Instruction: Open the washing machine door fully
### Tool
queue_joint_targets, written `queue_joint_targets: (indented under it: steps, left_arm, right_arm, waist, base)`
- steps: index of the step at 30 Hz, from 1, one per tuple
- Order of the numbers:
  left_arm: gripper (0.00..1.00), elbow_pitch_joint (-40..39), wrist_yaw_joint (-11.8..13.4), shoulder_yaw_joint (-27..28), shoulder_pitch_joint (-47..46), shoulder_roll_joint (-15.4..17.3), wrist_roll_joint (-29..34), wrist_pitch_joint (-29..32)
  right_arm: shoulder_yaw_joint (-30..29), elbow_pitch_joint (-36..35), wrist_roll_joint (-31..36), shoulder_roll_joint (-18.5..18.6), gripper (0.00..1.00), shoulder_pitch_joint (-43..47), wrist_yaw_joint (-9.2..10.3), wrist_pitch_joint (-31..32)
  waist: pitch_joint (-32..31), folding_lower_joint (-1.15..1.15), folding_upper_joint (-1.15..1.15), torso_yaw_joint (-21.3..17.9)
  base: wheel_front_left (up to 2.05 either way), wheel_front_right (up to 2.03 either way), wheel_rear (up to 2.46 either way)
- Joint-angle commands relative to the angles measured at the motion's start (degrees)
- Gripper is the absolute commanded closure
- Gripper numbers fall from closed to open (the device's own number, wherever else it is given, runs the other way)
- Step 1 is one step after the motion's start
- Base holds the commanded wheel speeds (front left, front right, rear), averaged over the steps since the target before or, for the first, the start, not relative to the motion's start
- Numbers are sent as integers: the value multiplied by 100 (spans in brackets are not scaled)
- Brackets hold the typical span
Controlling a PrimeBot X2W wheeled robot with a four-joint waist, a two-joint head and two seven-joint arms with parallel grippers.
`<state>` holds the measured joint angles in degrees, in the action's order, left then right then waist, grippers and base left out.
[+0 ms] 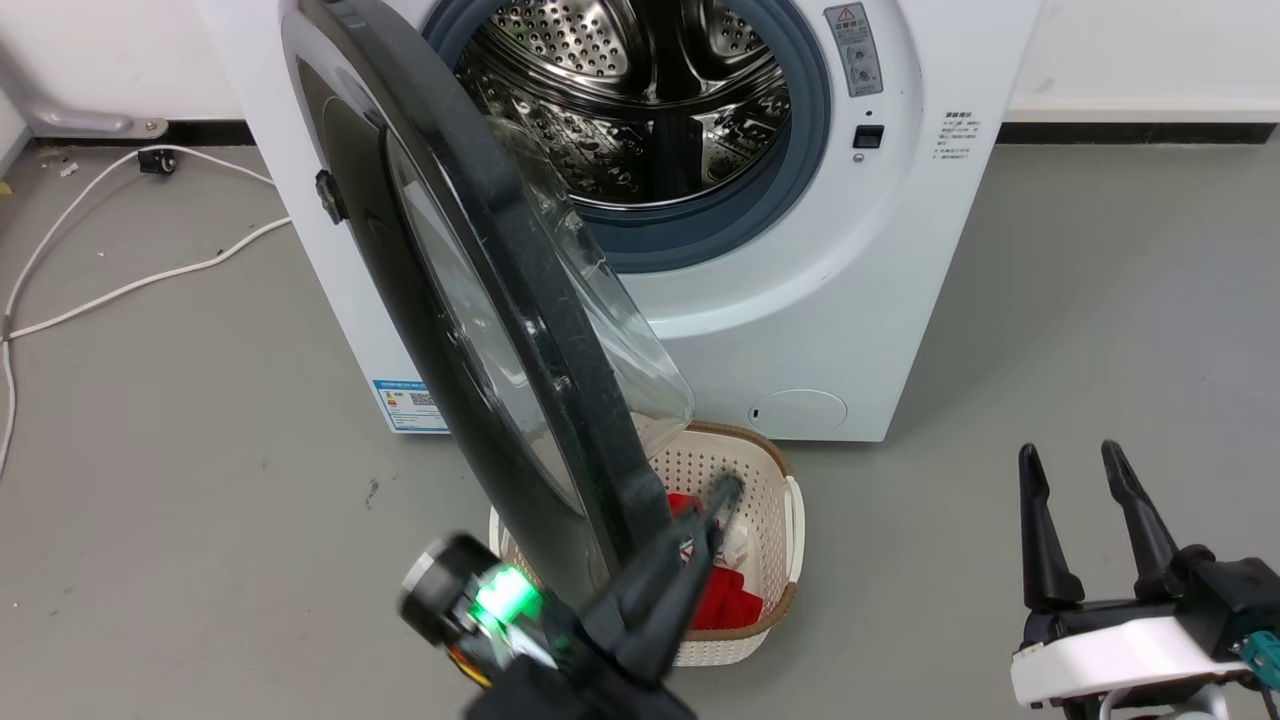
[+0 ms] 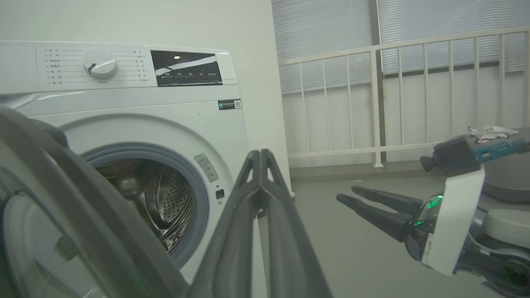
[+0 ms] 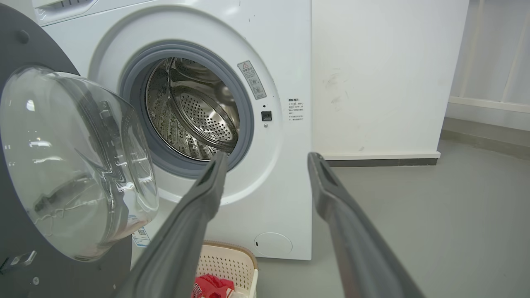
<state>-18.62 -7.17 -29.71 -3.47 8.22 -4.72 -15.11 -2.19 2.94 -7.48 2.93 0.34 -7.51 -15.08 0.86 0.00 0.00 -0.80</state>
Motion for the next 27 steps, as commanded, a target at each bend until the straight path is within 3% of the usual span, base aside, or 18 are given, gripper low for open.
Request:
queue_joint_targets:
  steps: [1,6,8,20,27]
  left_arm:
    - [100,140,-19,-117,110,82,-59,-7]
    - [100,1321,-31,-729,261,496,-340,57]
    - [100,1463,-32,-757,220,485,-382,51]
    - [100,2524,180,-559,-565,-264,-544,-16]
    - [100,2995,481,-296,-958,-431,-649,-5]
  right_arm:
    - [3,34,-9,-11,0,81,4,-10]
    - [32,80,-8,-9,0,64,4,-10]
    - [30,79,-5,-9,0,51,4,-10]
    - [17,77,27,-9,0,-46,4,-10]
    - [62,104,-51,-9,0,-89,4,-10]
  waist:
    - [-10,0,0,14]
    - [11,0,0,42]
    - [18,0,0,40]
    - [113,0,0,-30]
    - [204,0,0,-70]
  base:
    - [0,0,0]
    - [0,0,0]
    - [0,0,0]
    - [0,0,0]
    - [0,0,0]
